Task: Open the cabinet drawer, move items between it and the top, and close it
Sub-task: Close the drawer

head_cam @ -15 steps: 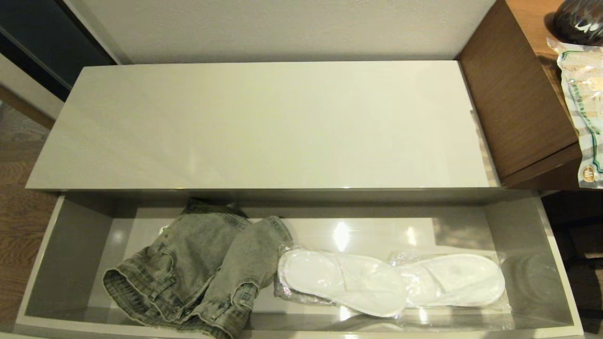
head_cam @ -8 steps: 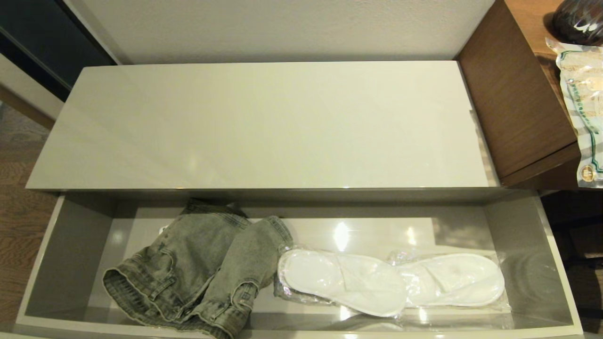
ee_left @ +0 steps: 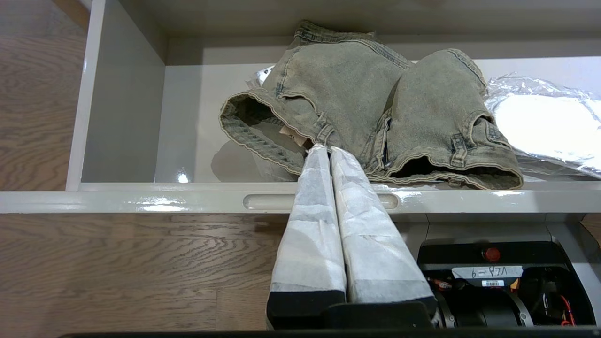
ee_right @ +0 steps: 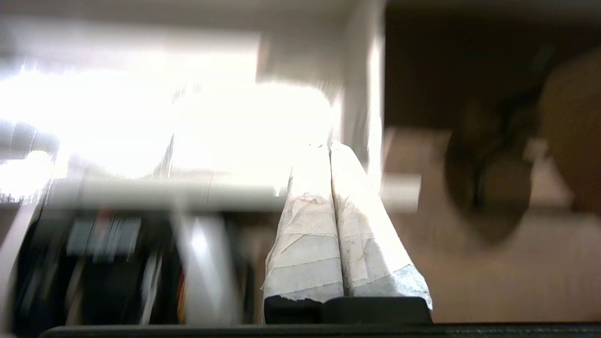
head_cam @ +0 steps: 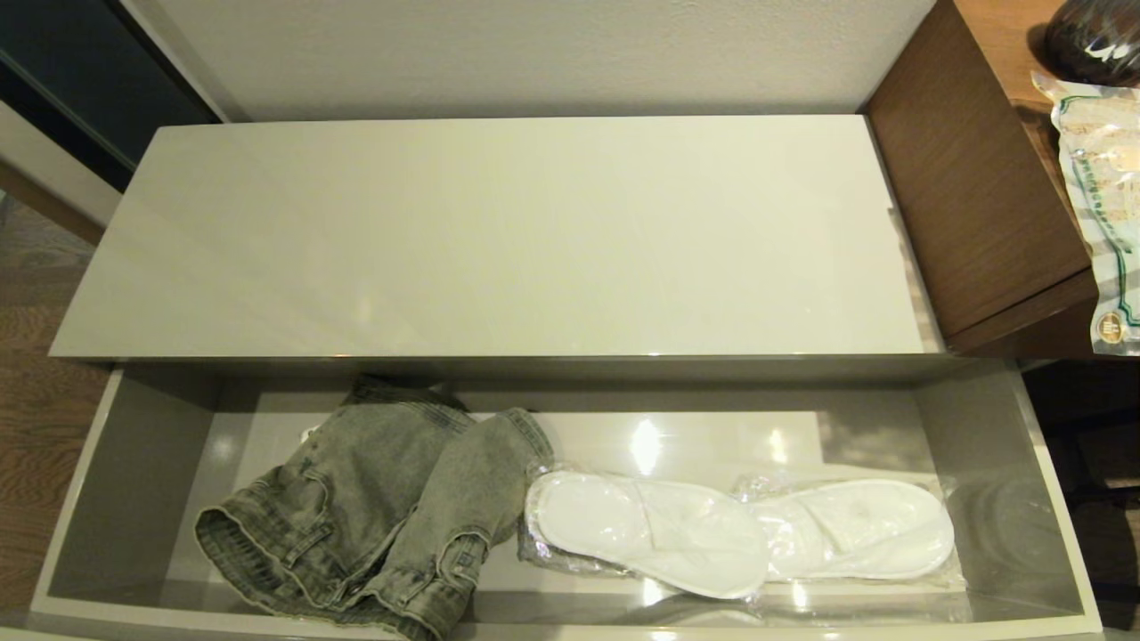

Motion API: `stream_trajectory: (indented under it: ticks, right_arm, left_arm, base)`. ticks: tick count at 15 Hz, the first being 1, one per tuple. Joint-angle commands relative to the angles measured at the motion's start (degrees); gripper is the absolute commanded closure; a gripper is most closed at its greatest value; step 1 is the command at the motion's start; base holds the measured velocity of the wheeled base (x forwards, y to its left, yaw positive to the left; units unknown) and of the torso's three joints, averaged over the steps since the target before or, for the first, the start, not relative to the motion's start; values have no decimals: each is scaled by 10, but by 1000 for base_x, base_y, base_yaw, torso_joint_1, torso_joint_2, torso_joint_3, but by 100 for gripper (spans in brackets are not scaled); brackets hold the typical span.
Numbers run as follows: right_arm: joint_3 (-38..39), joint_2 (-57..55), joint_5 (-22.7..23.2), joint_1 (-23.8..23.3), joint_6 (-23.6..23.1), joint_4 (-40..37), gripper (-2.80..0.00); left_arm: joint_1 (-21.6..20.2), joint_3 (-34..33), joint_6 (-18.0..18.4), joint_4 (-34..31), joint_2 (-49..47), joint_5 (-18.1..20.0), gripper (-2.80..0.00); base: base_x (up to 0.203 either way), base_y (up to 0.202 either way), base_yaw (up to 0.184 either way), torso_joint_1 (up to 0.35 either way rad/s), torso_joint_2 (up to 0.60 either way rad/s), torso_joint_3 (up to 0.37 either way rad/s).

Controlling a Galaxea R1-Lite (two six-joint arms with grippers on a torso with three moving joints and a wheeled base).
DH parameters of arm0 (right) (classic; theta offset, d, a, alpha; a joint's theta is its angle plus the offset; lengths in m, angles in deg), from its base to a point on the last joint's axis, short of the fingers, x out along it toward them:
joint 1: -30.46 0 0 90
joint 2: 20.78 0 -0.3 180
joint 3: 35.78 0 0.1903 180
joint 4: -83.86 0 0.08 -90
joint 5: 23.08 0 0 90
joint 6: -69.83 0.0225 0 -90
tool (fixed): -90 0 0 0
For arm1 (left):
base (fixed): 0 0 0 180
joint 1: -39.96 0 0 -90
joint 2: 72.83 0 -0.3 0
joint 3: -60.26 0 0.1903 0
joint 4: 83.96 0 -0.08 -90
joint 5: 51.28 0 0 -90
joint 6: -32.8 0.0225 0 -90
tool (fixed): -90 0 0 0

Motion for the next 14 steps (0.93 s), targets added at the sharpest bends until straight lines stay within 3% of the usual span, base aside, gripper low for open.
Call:
stream_trajectory:
  ticks: [1,4,5,8,14]
  right_arm:
    - [64,14,-5,1,-4,168,0]
    - [206,14,-2,1,-22,366,0]
    - [233,14,0,1,-34,373,0]
    - [229,14,38,1,-26,274,0]
    - [234,14,51,1,-20,286,0]
  left_arm:
    - [0,0,0,0,-1,0,0]
    - [0,0,0,0,-1,-1,0]
    - [0,0,0,0,-1,0,0]
    - [0,0,0,0,-1,0,0]
    - [0,0,0,0,-1,0,0]
  base:
    - [0,0,0,0,0,0]
    - [0,0,0,0,0,0]
    - [0,0,0,0,0,0]
    - [0,0,0,0,0,0]
    - [0,0,0,0,0,0]
